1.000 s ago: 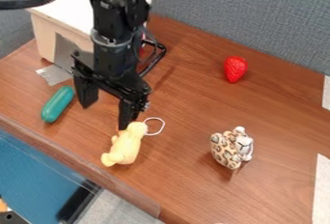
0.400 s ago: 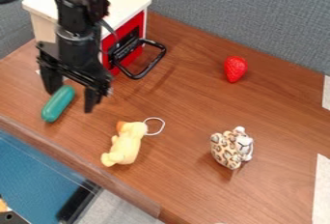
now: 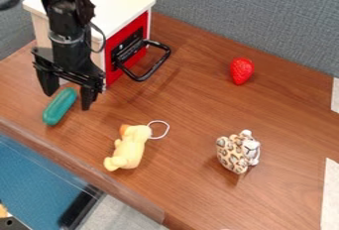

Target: Move the light blue object to the top of the drawer

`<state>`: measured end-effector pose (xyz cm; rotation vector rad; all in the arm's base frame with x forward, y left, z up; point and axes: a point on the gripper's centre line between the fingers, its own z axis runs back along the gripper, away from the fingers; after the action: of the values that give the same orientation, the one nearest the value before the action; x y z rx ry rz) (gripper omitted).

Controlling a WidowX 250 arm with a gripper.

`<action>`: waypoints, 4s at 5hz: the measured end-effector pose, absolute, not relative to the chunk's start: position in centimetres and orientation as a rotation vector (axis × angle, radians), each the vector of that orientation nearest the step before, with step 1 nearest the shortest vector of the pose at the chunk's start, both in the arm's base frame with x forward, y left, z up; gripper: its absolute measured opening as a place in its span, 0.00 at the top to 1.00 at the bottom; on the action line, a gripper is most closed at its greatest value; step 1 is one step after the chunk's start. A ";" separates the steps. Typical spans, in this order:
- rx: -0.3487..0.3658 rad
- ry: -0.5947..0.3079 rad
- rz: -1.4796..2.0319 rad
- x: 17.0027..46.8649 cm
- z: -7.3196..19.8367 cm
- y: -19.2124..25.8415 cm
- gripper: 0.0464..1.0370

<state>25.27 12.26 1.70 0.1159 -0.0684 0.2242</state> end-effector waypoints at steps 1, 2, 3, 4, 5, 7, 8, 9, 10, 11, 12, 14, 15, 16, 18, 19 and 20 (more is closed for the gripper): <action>0.116 -0.026 0.242 25.8 -0.6 13.3 0.04; 0.122 -0.005 0.232 26.2 -1.3 13.7 0.09; 0.123 0.001 0.227 25.8 -1.2 13.6 0.39; 0.119 -0.054 0.226 25.5 2.2 12.3 0.69; 0.072 -0.056 0.253 25.5 5.3 11.8 0.90; 0.027 -0.138 0.337 29.7 11.5 12.8 0.98; 0.063 -0.114 0.343 28.7 10.8 12.9 0.84; 0.099 -0.102 0.349 27.0 10.0 12.7 0.58; 0.119 -0.093 0.358 25.5 9.2 12.4 0.27; 0.117 -0.076 0.366 24.4 7.9 11.7 0.04; 0.103 -0.097 0.349 24.3 6.5 11.4 0.03; 0.122 -0.073 0.307 23.5 1.3 11.5 0.04; 0.143 -0.072 0.296 23.3 0.3 11.7 0.04; 0.162 -0.018 0.290 22.7 -0.8 12.1 0.05; 0.114 -0.001 0.313 22.9 -1.6 12.3 0.44; 0.104 0.014 0.308 22.2 -1.5 11.8 0.61; 0.086 0.041 0.289 21.6 -1.3 10.6 0.61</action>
<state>21.56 10.61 -1.31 0.0857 0.0415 0.2894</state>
